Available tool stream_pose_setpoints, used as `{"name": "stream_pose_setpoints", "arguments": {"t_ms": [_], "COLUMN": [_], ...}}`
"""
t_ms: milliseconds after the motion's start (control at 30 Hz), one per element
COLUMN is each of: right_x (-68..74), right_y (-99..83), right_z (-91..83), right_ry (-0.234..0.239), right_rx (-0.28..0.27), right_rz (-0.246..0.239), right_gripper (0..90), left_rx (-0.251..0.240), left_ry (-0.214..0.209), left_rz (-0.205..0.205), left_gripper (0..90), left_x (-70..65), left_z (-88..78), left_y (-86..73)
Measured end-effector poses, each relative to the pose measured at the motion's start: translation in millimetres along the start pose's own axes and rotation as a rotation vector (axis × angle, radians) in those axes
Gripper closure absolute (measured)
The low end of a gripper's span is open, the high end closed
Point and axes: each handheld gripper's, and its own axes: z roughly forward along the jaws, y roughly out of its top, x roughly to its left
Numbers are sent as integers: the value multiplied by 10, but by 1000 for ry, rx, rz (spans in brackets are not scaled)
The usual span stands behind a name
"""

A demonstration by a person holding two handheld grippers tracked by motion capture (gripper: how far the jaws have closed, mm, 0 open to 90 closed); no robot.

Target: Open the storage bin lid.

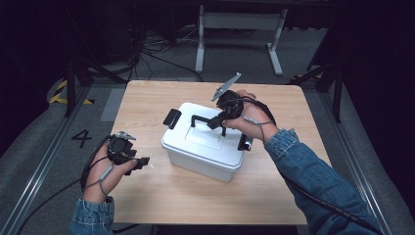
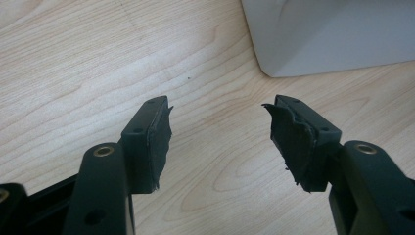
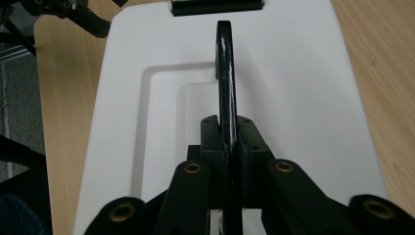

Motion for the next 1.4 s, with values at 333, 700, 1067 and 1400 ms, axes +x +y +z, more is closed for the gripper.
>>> {"name": "stream_pose_setpoints", "arguments": {"t_ms": [333,700,1067,1400], "right_x": [31,20,-80,-242], "right_y": [76,104,-62,-321], "right_z": [-153,-402,-733,-1042], "right_ry": [0,-15,-57,-111], "right_rx": [-42,-87,-125,-152], "right_rz": [-13,-7,32,93], "right_gripper": [849,849,849,849], "left_rx": [2,7,13,18], "left_ry": [-2,1,-3,-4], "left_rz": [-9,-5,-1,-14], "left_gripper": [405,398,397,395], "left_x": [-1,8,19,17], "left_z": [-3,5,4,24], "left_y": [-5,-8,-12,-19]}}
